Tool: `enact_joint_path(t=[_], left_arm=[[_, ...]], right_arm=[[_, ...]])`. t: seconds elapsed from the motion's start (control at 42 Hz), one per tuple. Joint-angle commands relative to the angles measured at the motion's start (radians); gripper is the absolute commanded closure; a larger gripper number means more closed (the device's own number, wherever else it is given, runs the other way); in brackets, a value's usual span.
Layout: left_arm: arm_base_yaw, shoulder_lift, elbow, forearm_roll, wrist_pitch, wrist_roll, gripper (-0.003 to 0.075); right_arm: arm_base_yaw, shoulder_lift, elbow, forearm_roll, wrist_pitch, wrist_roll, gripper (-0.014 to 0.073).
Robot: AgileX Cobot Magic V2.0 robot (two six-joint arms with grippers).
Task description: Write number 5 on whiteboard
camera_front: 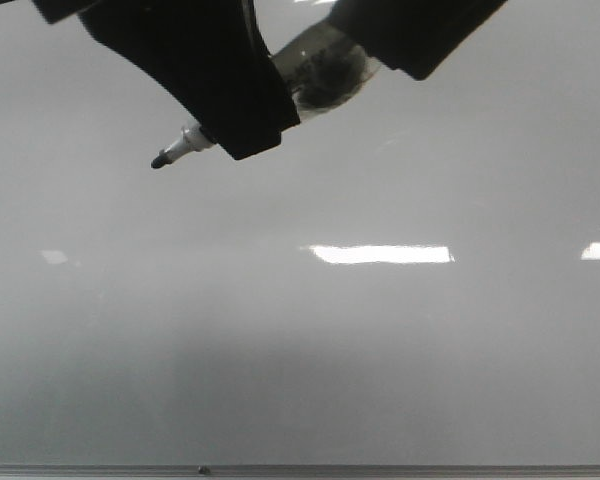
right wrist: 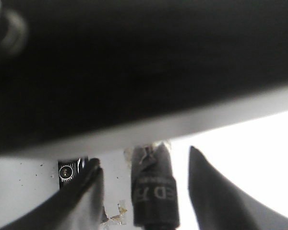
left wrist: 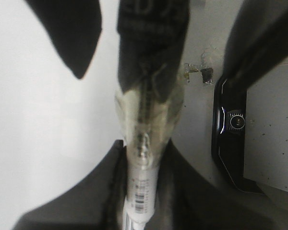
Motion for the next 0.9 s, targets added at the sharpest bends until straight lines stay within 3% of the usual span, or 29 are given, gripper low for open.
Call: enact_joint_path(t=[0.0, 0.262, 0.31, 0.381, 0.524, 0.571, 0.69, 0.881], left_arm=[[-0.008, -0.029, -0.035, -0.015, -0.047, -0.001, 0.0657], [-0.008, -0.029, -0.035, -0.015, -0.05, -0.001, 0.065], [-0.008, -0.029, -0.035, -0.015, -0.05, -0.002, 0.0622], [-0.008, -0.029, -0.035, -0.015, -0.051, -0.009, 0.0517], [-0.003, -0.031, -0.035, 0.006, -0.052, -0.009, 0.0289], [0.007, -0.038, -0.035, 0.015, -0.05, -0.019, 0.0258], [0.06, -0.078, -0.035, 0.02, -0.039, -0.093, 0.0259], [0.199, -0.218, -0.002, 0.02, -0.006, -0.236, 0.026]], right_arm=[[0.001, -0.019, -0.034, 0.038, -0.041, -0.008, 0.0299], [0.001, -0.019, -0.034, 0.038, -0.038, -0.008, 0.0575], [0.001, -0.019, -0.034, 0.038, -0.037, -0.008, 0.061], [0.001, -0.019, -0.034, 0.038, -0.032, -0.008, 0.0647], [-0.003, -0.019, -0.034, 0.038, -0.032, -0.008, 0.0664], [-0.008, -0.022, -0.034, 0.035, -0.031, -0.007, 0.0664], [-0.04, -0.041, -0.034, 0.002, -0.025, 0.017, 0.0664], [-0.172, -0.127, -0.034, -0.125, -0.017, 0.227, 0.0664]])
